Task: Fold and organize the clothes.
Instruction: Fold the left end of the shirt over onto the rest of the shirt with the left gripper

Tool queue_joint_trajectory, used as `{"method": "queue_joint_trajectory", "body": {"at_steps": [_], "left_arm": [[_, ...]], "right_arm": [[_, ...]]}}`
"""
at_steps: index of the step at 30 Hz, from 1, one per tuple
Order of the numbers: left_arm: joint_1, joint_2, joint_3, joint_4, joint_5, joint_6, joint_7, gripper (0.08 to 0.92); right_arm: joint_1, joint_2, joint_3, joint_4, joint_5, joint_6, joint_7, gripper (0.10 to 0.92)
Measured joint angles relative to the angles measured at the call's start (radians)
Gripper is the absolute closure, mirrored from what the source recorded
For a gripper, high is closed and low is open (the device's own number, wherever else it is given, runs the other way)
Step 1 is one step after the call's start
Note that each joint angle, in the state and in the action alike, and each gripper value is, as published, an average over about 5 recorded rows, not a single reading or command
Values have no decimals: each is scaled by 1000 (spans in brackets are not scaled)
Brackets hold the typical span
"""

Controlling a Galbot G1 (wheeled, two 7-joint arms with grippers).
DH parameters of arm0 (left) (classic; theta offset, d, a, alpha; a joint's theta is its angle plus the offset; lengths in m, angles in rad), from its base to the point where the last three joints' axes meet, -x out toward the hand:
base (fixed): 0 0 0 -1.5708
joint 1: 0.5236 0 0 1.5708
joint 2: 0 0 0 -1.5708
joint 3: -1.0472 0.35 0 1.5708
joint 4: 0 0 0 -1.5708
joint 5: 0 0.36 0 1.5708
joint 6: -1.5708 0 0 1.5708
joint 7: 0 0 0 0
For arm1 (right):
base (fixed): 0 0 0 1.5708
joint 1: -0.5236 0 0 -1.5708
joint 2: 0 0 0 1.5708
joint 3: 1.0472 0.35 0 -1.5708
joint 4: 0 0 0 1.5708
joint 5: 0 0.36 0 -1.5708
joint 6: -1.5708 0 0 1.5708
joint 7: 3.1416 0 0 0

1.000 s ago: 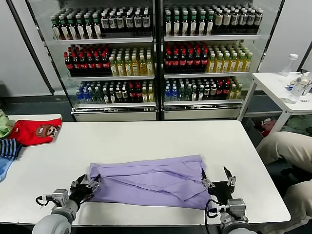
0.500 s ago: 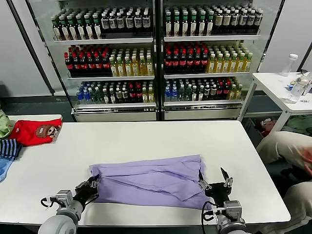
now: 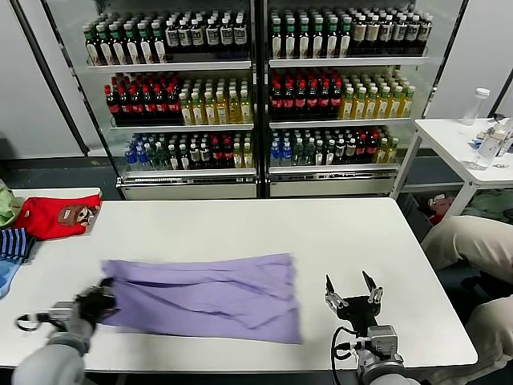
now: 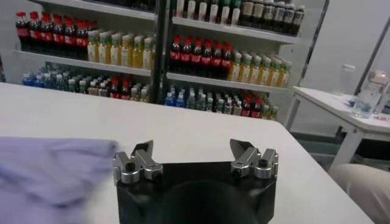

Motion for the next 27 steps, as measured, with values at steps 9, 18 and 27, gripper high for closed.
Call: {"method": "queue_joint_trajectory", "body": {"at_steps": [9, 18, 27], "left_arm": [[23, 8, -89, -73, -12, 26, 29, 886], [5, -47, 103, -215, -155, 63, 36, 886], [-79, -112, 319, -217, -155, 79, 34, 886]], "right_arm": [[7, -1, 5, 0, -2, -10, -2, 203], [0, -6, 23, 3, 1, -11, -2, 203], [9, -1, 22, -10, 0, -13, -2, 203]]}}
